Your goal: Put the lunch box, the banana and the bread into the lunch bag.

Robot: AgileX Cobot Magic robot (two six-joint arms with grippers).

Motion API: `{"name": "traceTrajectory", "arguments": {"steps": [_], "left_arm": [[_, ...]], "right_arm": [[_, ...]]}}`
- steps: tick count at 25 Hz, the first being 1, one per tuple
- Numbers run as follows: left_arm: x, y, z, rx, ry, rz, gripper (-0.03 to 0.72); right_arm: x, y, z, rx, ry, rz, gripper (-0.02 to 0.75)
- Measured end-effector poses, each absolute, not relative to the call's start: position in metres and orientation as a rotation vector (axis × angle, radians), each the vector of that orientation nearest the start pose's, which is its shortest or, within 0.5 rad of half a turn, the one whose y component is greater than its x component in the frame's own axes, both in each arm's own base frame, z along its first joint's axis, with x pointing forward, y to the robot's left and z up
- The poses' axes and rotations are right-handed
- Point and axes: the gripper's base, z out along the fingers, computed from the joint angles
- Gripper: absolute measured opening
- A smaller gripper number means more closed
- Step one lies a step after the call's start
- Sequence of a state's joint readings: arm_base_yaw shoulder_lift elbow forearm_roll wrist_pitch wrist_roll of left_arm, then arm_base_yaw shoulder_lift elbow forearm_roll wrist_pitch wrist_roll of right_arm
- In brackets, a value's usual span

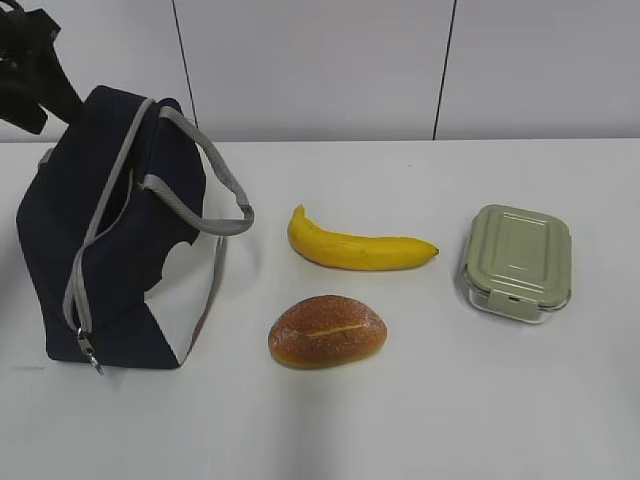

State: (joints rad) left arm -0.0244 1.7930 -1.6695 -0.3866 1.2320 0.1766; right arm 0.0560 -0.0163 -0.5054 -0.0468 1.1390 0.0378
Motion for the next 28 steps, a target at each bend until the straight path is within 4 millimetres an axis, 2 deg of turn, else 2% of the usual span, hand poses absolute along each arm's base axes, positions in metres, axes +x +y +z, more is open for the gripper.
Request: {"name": "traceTrajectory", "arguments": {"steps": [10, 14, 18, 25, 28], "left_arm": [[0.380, -0.045, 0.319, 0.179, 2.761, -0.566, 0.361], [0.384, -0.045, 0.312, 0.177, 2.778, -0.572, 0.355], [0.386, -0.046, 0.308, 0.176, 2.787, -0.573, 0.305], [0.392, -0.046, 0.296, 0.168, 2.816, -0.582, 0.266], [0.393, -0.046, 0.292, 0.165, 2.824, -0.584, 0.178]], "right_arm": [[-0.011, -0.005, 0.272, -0.014, 2.100, 0.000, 0.365], [-0.011, -0.005, 0.272, -0.014, 2.100, 0.000, 0.365], [-0.011, -0.005, 0.272, -0.014, 2.100, 0.000, 0.365], [-0.011, -0.005, 0.272, -0.014, 2.100, 0.000, 0.365], [-0.011, -0.005, 0.272, -0.014, 2.100, 0.000, 0.365]]}}
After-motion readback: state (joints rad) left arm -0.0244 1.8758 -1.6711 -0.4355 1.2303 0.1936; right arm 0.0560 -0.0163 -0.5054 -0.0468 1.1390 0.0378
